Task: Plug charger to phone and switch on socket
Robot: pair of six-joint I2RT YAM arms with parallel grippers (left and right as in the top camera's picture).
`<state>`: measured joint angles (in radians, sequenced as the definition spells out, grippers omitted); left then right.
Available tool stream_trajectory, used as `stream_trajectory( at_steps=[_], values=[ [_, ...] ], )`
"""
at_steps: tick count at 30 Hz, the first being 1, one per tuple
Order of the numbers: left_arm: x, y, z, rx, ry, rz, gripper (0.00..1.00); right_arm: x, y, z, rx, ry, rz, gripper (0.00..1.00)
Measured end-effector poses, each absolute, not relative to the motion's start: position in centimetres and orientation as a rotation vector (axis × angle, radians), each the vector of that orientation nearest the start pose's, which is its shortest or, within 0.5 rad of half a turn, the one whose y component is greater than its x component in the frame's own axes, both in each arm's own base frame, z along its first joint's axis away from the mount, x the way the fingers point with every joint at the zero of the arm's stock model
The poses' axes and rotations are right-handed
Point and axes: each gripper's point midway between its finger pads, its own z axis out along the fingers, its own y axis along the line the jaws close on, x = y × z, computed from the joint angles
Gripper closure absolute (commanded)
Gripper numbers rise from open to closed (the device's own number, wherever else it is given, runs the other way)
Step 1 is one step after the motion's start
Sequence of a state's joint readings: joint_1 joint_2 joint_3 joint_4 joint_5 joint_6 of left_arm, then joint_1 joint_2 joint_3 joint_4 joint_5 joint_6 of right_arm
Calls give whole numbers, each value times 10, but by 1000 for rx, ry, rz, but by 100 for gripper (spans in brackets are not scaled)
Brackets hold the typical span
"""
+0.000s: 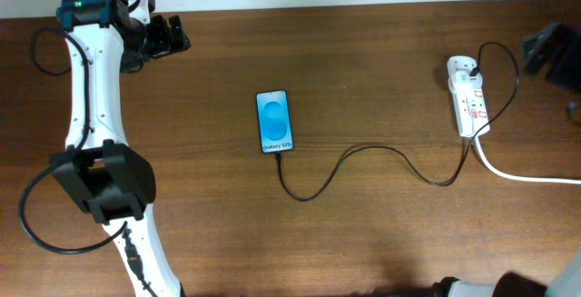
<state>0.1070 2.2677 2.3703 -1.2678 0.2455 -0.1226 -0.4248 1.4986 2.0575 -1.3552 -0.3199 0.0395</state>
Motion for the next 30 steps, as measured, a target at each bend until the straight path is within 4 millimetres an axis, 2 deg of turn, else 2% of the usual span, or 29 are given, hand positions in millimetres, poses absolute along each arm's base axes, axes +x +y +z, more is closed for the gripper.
stream_trajectory(
  at_steps=[2, 3, 5, 8, 19, 30],
  values=[
    [524, 14, 180, -243, 2708, -340, 1, 316, -54, 400, 253, 2298, 217, 2],
    [523, 14, 180, -243, 2709, -340, 1, 303, -41, 399, 223, 2324, 232, 2],
    [523, 14, 180, -244, 2709, -340, 1, 287, -32, 392, 215, 2379, 252, 2],
    [523, 14, 179, -243, 2709, -340, 1, 279, -30, 384, 227, 2427, 267, 2],
    [523, 14, 180, -244, 2709, -340, 1, 295, -34, 367, 247, 2488, 288, 2],
    [523, 14, 180, -244, 2709, -340, 1, 296, -35, 366, 248, 2492, 289, 2]
  ],
)
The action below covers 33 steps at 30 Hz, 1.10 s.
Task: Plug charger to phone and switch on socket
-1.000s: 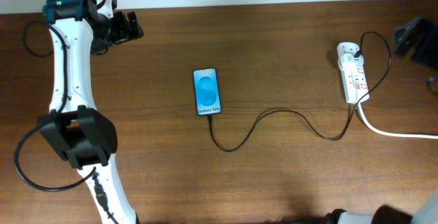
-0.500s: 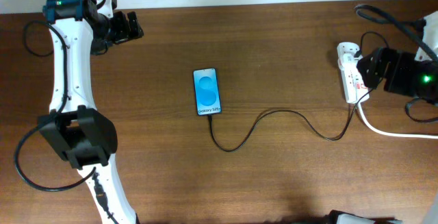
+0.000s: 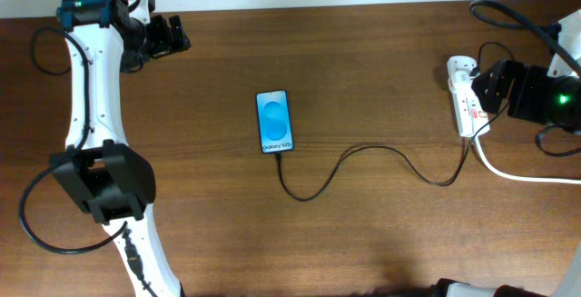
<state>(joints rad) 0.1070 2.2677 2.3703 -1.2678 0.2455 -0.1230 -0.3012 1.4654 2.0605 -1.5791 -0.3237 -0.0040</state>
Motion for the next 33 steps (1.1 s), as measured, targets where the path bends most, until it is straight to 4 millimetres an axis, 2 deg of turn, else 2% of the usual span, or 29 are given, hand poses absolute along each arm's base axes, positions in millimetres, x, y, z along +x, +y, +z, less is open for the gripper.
stream_trajectory(
  at_steps=[5, 9, 10, 12, 14, 16, 18, 22, 25, 26, 27, 32, 33],
  values=[
    [523, 14, 180, -243, 2709, -340, 1, 296, -32, 366, 225, 2490, 304, 2],
    [523, 14, 180, -243, 2709, -340, 1, 297, -26, 368, 79, 2482, 272, 2],
    [523, 14, 180, -243, 2709, -340, 1, 305, -14, 383, -44, 2403, 232, 2],
    [523, 14, 180, -243, 2709, -340, 1, 303, 2, 407, -165, 2271, 165, 2],
    [524, 14, 180, -243, 2709, -340, 1, 288, 12, 423, -236, 2145, 87, 2],
    [524, 14, 180, -243, 2708, -339, 1, 288, 12, 436, -296, 1977, -4, 2],
    [524, 14, 180, -243, 2709, -339, 1, 281, 13, 421, -343, 1868, -68, 2],
    [524, 14, 180, -243, 2708, -340, 1, 258, 14, 377, -374, 1648, -163, 2],
    [523, 14, 179, -244, 2710, -341, 1, 250, 16, 323, -383, 1571, -180, 2],
    [524, 14, 180, -243, 2709, -340, 1, 246, 21, 293, -398, 1555, -169, 2],
    [524, 14, 180, -243, 2708, -339, 1, 244, 25, 272, -414, 1546, -156, 2],
    [523, 14, 180, -243, 2709, -339, 1, 238, 39, 205, -454, 1471, -122, 2],
    [524, 14, 180, -244, 2709, -339, 1, 239, 40, 198, -455, 1471, -122, 2]
  ],
)
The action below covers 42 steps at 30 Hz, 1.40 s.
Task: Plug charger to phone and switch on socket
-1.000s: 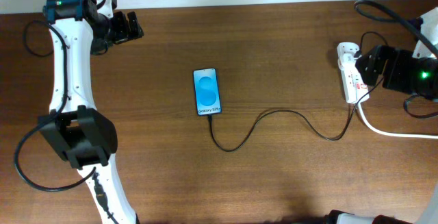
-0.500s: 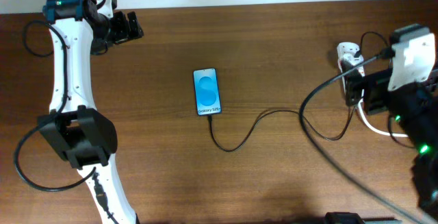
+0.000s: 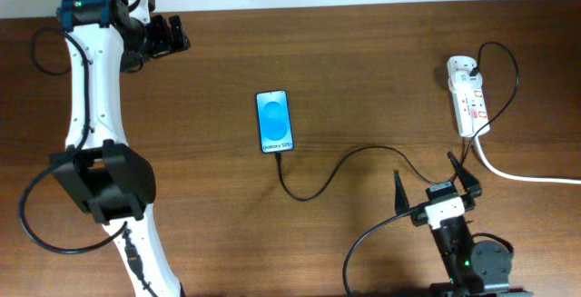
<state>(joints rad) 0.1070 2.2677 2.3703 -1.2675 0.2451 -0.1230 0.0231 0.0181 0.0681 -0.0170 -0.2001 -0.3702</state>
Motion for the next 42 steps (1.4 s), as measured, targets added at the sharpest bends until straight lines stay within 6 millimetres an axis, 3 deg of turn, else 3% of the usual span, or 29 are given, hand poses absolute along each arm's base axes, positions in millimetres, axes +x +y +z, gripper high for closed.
stream_trajectory(
  at_steps=[3, 5, 27, 29, 31, 33, 36, 39, 42],
  values=[
    [523, 14, 180, -244, 2709, -340, 1, 241, 41, 185, -465, 1496, -110, 2],
    [523, 14, 180, -243, 2709, -340, 1, 242, 42, 164, -474, 1557, -94, 2],
    [523, 13, 180, -239, 2710, -326, 1, 242, 42, 163, -475, 1558, -93, 2],
    [522, 12, 187, -220, 2694, -307, 1, 242, 42, 163, -475, 1558, -93, 2],
    [519, 5, 207, -153, 2621, -281, 1, 242, 42, 163, -475, 1557, -93, 2],
    [508, -18, 235, -50, 2524, -274, 1, 242, 42, 163, -474, 1558, -93, 2],
    [477, -59, 257, 142, 2430, -274, 1, 242, 42, 163, -474, 1557, -94, 2],
    [440, -72, 249, 255, 2400, -263, 1, 242, 42, 163, -474, 1556, -93, 2],
    [397, -71, 248, 295, 2307, -244, 1, 242, 42, 164, -473, 1555, -92, 2]
  ],
)
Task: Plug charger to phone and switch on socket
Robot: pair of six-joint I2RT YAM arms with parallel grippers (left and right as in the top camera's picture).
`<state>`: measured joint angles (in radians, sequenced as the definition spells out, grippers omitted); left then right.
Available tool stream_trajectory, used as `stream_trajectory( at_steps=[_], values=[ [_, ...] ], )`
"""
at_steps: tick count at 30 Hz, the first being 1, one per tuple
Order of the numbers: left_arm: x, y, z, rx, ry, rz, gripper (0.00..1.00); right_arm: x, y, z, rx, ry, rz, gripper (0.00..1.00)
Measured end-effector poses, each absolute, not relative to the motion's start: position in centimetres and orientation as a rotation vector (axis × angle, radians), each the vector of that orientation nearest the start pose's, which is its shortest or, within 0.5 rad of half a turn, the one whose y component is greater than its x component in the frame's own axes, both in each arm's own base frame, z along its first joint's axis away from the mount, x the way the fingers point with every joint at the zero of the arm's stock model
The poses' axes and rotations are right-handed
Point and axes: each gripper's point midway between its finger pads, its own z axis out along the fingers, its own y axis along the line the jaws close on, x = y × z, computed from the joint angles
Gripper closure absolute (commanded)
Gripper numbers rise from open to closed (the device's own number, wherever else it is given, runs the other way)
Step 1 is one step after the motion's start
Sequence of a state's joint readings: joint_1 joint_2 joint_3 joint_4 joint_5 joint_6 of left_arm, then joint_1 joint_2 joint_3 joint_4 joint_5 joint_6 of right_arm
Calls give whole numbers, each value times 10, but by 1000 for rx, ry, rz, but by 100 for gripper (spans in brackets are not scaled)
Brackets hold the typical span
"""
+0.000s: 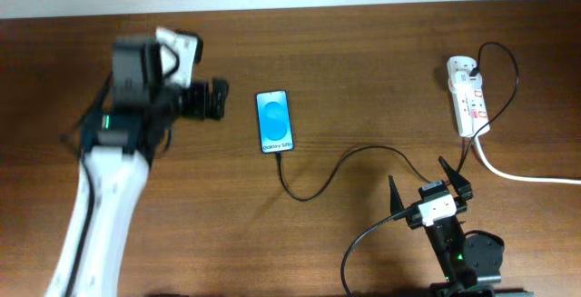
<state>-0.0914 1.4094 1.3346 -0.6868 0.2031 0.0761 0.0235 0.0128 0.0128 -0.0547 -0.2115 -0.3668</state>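
The phone lies face up mid-table with a lit blue screen. A black charger cable runs from its near end to the white power strip at the right; the plug sits at the strip's far end. My left gripper hovers just left of the phone, pointing at it, jaws apparently a little apart and empty. Near the front edge, my right gripper stands wide open, close to the cable's loop and well short of the strip.
A thick white mains lead leaves the power strip toward the right edge. The left arm's white link crosses the left side of the wooden table.
My left arm has swung from the back left corner to just left of the phone. The right gripper has shifted slightly, still open at the front. Phone, cable and strip are unmoved.
The right gripper was at the far right edge beside the power strip, then directly at the strip, then back at the front edge, open. The left arm stayed at the back left corner through all that and now sits beside the phone.
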Motion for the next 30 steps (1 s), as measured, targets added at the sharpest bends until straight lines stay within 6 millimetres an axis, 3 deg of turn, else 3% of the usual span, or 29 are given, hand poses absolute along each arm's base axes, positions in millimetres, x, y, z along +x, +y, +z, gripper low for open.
stream_trajectory(
  at_steps=[1, 3, 5, 7, 9, 11, 21, 23, 26, 30],
  values=[
    [369, -68, 244, 302, 2280, -236, 1, 242, 42, 164, -473, 1555, -92, 2],
    [347, -65, 255, 306, 2127, -213, 1, 242, 42, 164, -473, 1554, -92, 2],
    [302, -59, 254, 299, 2000, -188, 1, 242, 42, 164, -473, 1554, -92, 2],
    [281, -56, 259, 291, 1852, -167, 1, 242, 42, 164, -473, 1553, -92, 2],
    [272, -55, 257, 300, 1729, -142, 1, 242, 42, 164, -473, 1552, -92, 2],
    [262, -54, 226, 323, 1692, -118, 1, 242, 42, 164, -474, 1553, -92, 2],
    [254, -41, 172, 281, 1580, -28, 1, 242, 42, 164, -474, 1553, -92, 2],
    [250, -37, 171, 268, 1579, -15, 1, 242, 42, 164, -473, 1553, -92, 2],
    [246, -36, 154, 274, 1647, -19, 1, 242, 42, 164, -473, 1553, -92, 2],
    [245, -27, 159, 246, 1625, 11, 1, 242, 42, 164, -473, 1553, -92, 2]
  ],
)
